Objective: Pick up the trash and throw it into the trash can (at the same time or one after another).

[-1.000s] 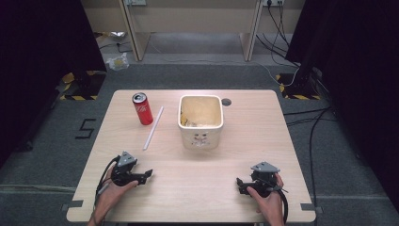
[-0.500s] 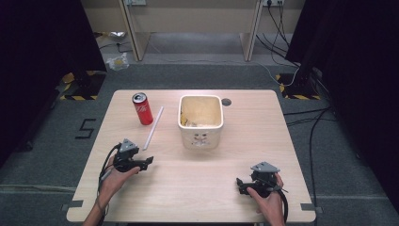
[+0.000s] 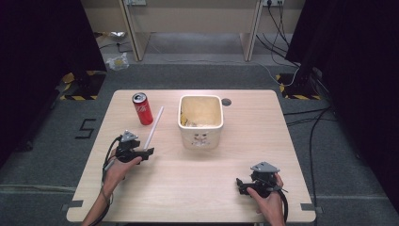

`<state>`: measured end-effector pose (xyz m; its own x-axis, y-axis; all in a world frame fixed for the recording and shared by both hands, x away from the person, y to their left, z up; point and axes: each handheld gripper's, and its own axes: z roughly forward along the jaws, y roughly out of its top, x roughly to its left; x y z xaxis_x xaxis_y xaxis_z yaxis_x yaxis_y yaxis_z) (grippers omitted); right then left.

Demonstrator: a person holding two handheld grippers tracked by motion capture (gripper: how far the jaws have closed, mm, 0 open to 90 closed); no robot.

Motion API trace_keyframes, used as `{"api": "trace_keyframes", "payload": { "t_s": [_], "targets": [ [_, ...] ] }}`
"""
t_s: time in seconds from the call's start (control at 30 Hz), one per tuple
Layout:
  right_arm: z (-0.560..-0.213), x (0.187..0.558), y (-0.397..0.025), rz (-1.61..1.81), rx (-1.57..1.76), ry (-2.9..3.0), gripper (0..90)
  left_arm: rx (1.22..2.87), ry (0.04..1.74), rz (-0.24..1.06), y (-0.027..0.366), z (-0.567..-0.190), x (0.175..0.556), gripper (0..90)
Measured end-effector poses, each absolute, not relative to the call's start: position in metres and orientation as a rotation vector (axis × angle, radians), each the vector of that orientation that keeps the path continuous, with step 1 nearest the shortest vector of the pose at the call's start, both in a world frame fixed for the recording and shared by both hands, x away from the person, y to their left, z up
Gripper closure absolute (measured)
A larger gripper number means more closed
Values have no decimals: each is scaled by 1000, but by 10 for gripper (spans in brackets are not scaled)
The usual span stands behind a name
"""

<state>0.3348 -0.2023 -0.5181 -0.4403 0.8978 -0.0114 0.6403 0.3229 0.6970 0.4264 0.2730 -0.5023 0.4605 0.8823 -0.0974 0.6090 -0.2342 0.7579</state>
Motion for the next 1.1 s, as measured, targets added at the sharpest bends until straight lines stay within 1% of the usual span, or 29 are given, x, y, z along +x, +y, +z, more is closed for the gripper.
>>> {"api": "trace_keyframes", "payload": {
  "t_s": [0.53,0.7,0.73,0.8,0.87,1.07,1.1],
  "targets": [
    [-518,335,-202,882,1362,2197,3,1947,1295,482,277,-501,459,315],
    [-518,335,-202,884,1364,2198,3,1964,1312,482,276,-509,467,377],
    [-518,335,-202,884,1364,2198,3,1969,1315,484,276,-510,469,395],
    [-518,335,-202,884,1364,2198,4,1966,1317,488,276,-511,471,457],
    [-518,335,-202,884,1364,2198,3,1974,1315,493,275,-511,472,472],
    [-518,335,-202,884,1364,2199,4,1998,1312,507,270,-513,475,564],
    [-518,335,-202,885,1364,2199,3,2006,1307,510,269,-513,475,600]
  ]
}}
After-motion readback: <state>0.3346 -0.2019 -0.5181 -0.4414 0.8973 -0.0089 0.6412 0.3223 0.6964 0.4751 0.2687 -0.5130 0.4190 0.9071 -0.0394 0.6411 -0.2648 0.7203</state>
